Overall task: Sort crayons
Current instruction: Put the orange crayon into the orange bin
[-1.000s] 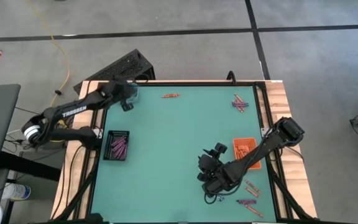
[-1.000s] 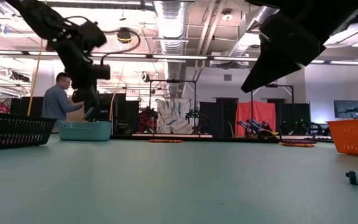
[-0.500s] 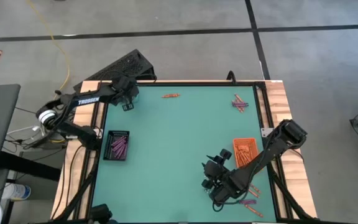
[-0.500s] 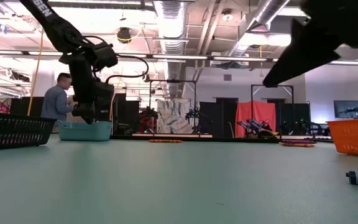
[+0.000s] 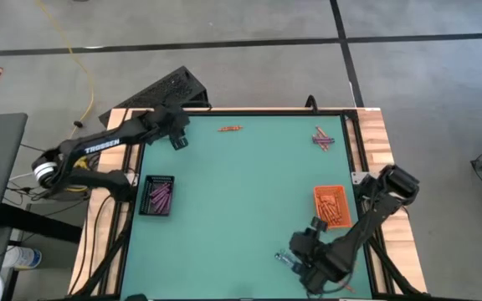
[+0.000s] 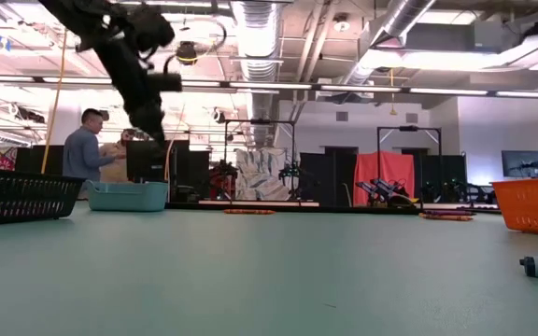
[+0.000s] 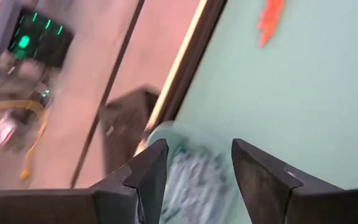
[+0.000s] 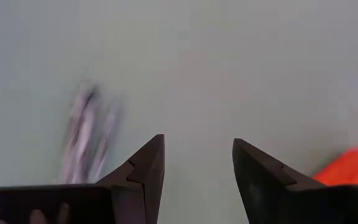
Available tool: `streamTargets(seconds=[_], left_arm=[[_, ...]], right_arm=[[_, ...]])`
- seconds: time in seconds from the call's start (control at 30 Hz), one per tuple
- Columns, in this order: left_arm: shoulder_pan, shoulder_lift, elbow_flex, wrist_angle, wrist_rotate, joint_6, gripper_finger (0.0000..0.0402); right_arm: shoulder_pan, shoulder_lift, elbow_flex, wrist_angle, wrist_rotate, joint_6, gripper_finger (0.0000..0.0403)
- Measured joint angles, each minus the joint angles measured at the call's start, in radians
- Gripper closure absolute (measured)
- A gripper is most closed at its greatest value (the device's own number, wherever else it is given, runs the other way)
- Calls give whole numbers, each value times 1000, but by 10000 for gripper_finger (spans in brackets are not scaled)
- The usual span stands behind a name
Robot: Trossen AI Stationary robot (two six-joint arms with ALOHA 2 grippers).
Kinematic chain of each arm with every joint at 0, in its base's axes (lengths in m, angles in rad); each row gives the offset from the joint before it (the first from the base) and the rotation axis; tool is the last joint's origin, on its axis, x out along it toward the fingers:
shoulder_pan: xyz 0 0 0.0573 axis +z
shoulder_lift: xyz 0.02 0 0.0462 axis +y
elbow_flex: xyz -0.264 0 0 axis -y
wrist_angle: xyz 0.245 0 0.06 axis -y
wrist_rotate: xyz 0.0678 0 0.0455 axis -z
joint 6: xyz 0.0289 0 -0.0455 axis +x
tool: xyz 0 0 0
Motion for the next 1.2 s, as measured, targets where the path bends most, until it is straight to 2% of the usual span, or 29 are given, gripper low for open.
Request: streamTargets(seconds=[0.23,0.37,0.8,1.0,1.2], left_arm=[[-178,-59,0,3,155,-170,233],[-313,-59,0,2,176,-238,232],[-697,-26,-1,83,151,-433,232],[-811,50,-1,172,123,-438,232],[-857,130,-1,247,125,-435,232]], right_arm=[[149,0,2,0,-220,109,223],[233,0,2,17,-303,247,223],[401,30,3,133,-377,685,223],[407,74,1,135,-426,711,223],[378,102,1,137,-425,627,224]])
